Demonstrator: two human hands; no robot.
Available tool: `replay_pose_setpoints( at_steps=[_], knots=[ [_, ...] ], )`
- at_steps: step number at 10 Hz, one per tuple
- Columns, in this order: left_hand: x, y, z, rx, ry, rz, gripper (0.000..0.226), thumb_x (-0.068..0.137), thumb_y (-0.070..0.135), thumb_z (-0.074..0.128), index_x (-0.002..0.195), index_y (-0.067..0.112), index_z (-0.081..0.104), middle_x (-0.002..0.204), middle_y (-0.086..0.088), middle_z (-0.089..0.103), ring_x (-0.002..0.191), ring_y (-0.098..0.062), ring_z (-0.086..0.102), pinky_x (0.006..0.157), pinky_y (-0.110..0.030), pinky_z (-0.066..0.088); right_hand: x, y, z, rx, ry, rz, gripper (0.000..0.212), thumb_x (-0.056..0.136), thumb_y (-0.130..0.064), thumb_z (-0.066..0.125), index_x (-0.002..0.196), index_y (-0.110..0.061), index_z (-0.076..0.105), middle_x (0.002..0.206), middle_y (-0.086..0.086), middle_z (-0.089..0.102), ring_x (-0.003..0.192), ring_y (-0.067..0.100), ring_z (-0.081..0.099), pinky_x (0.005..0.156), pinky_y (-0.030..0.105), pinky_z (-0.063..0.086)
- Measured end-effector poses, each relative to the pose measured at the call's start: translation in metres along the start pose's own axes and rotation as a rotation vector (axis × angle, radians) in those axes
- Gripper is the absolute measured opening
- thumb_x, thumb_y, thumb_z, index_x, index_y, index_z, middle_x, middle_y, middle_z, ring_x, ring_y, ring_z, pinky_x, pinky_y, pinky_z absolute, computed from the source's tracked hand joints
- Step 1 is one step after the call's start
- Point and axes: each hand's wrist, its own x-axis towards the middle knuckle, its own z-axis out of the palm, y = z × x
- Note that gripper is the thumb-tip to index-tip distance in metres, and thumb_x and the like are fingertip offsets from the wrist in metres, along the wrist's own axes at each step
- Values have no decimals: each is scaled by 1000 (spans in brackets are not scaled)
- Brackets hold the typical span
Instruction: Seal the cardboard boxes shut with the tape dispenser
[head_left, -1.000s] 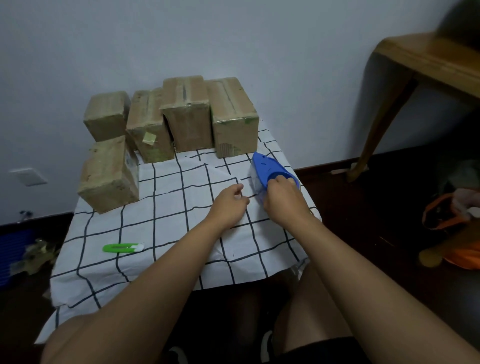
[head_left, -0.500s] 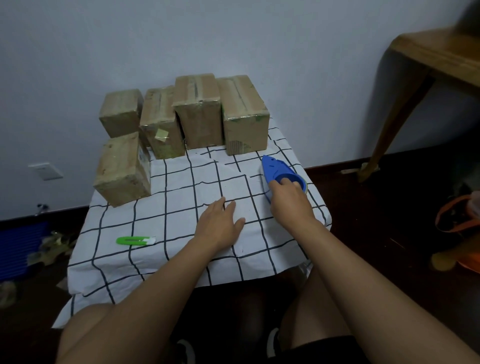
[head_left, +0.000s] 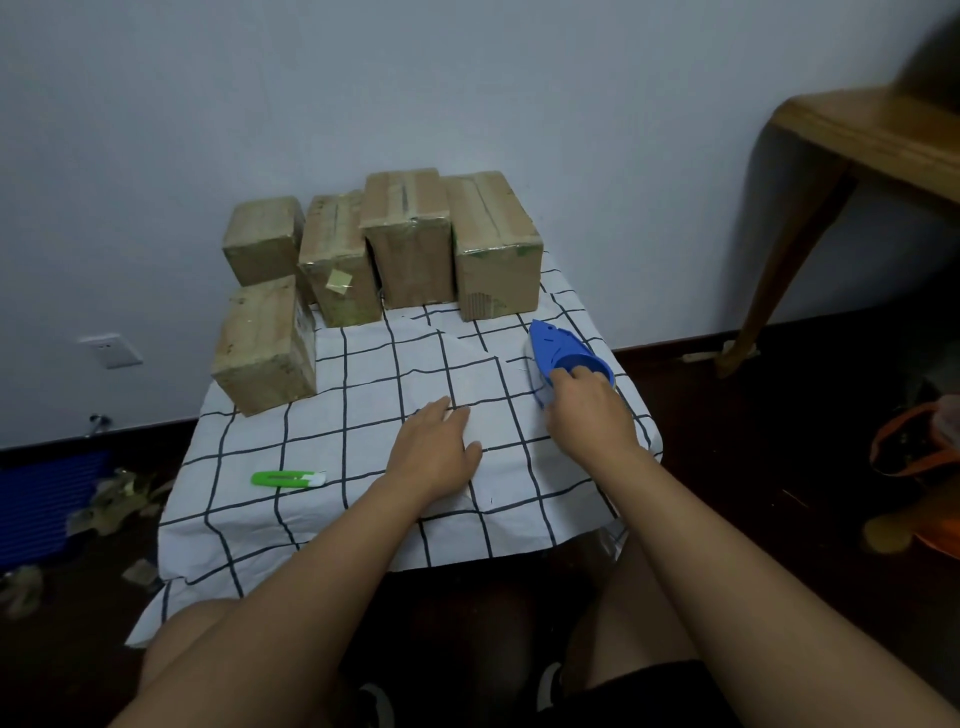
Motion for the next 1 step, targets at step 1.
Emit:
replay_pose_setpoints(
  at_steps=[1],
  knots=[
    [-5,-3,-7,-6,49,-5,61,98,43,45,151,19,30,161,-10,19,148,-26,16,120,-40,15,-2,-10,-6,8,54,-21,28,98,-20,48,121,-8,57,115,11,58,105,27,51,67,33,40]
  ],
)
